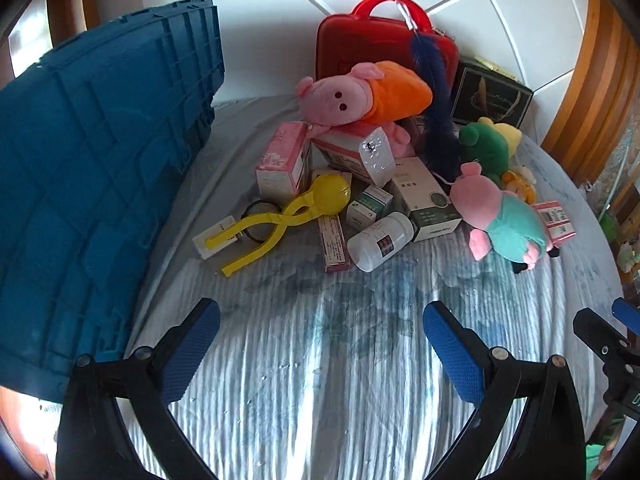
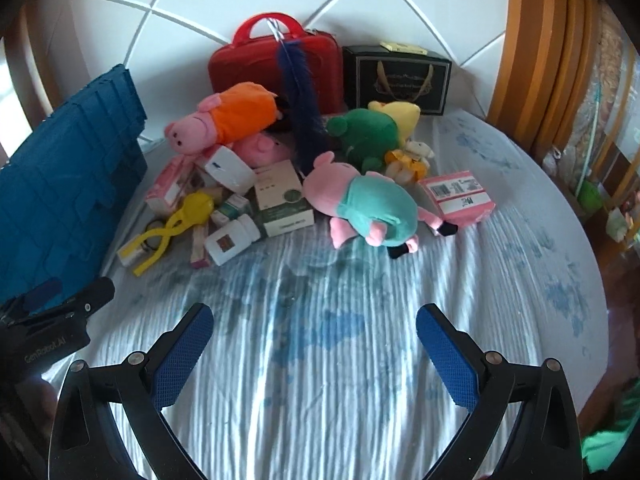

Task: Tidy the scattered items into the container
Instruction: 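Move both tools toward the pile of items on the bed, then grasp the white pill bottle with left tool while right tool grasps the teal-pink pig plush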

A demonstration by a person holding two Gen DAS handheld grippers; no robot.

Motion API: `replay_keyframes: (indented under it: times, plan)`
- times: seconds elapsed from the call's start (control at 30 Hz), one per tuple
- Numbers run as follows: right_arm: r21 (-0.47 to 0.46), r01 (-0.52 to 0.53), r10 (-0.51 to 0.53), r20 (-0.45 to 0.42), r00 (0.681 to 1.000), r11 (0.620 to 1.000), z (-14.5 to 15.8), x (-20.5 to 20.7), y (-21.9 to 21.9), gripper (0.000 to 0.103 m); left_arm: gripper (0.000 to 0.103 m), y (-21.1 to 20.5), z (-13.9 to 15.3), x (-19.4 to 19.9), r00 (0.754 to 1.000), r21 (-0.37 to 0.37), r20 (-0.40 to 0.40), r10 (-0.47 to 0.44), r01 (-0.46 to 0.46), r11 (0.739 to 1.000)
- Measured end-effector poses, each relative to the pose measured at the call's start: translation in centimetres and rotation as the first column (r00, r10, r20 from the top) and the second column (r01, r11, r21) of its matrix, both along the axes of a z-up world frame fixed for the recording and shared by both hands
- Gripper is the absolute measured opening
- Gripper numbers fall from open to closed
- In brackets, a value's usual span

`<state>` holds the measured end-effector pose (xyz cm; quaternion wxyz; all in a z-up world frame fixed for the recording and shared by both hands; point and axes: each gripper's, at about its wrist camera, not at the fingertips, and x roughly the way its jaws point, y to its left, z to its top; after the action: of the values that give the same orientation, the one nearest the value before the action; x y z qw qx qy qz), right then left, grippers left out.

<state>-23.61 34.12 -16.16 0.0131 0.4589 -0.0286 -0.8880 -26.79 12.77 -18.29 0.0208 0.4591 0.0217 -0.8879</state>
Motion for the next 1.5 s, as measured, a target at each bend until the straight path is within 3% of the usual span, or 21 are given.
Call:
replay_keyframes:
  times: [0.13, 0.4, 0.63, 0.77, 1.0, 1.2, 1.37, 1.4, 1.5]
  plan:
    - [-0.003, -0.008, 0.009, 0.043, 0.999, 1.0, -3.9, -4.1, 2.3, 0.103, 0.103, 2.4, -2.7, -3.5, 1.0, -0.029, 0.014, -0.023, 0.023, 0.999]
    - [0.034, -0.01, 0.009, 0.028, 1.0, 0.999, -6.0, -10.1, 4.8, 0.103, 0.103, 5.2, -7.1, -10.0, 0.997, -0.074, 0.029, -0.076, 0.078, 0.994]
    - [0.067, -0.017, 0.016, 0.014, 1.0, 0.998, -9.5, -14.3, 5.5, 0.103, 0.103, 6.8, -12.1, -13.6, 0.989, -0.076, 0.101, -0.113, 0.121, 0.99]
    - [0.092, -0.027, 0.029, -0.015, 0.999, 0.995, -12.0, -15.2, 5.8, 0.103, 0.103, 7.4, -13.3, -13.6, 0.992, -0.164, 0.037, -0.117, 0.121, 0.979]
    - [0.015, 0.028, -0.029, 0.056, 0.998, 0.999, -16.2, -16.6, 7.9, 0.103, 0.103, 7.0, -13.5, -12.6, 0.996, -0.164, -0.042, -0.082, 0.074, 0.984]
    - [0.074, 0.026, -0.025, -0.006, 1.0, 0.997, -16.2, -16.2, 7.1, 0.103, 0.103, 6.4, -13.4, -12.7, 0.996, -0.161, -0.043, -0.082, 0.074, 0.984]
    - [0.058, 0.017, -0.021, 0.061, 0.998, 0.998, -15.2, -16.2, 7.0, 0.1, 0.103, 5.6, -13.2, -12.9, 0.997, -0.156, -0.032, -0.077, 0.071, 0.985]
    - [0.043, 0.015, -0.017, 0.043, 0.999, 0.999, -14.5, -15.6, 7.0, 0.094, 0.103, 5.3, -13.0, -12.9, 0.997, -0.146, -0.024, -0.074, 0.07, 0.987]
    - [0.033, -0.028, 0.03, -0.061, 0.998, 0.999, -12.2, -13.0, 6.4, 0.093, 0.103, 4.2, -12.7, -13.2, 0.998, -0.111, -0.01, -0.06, 0.059, 0.992]
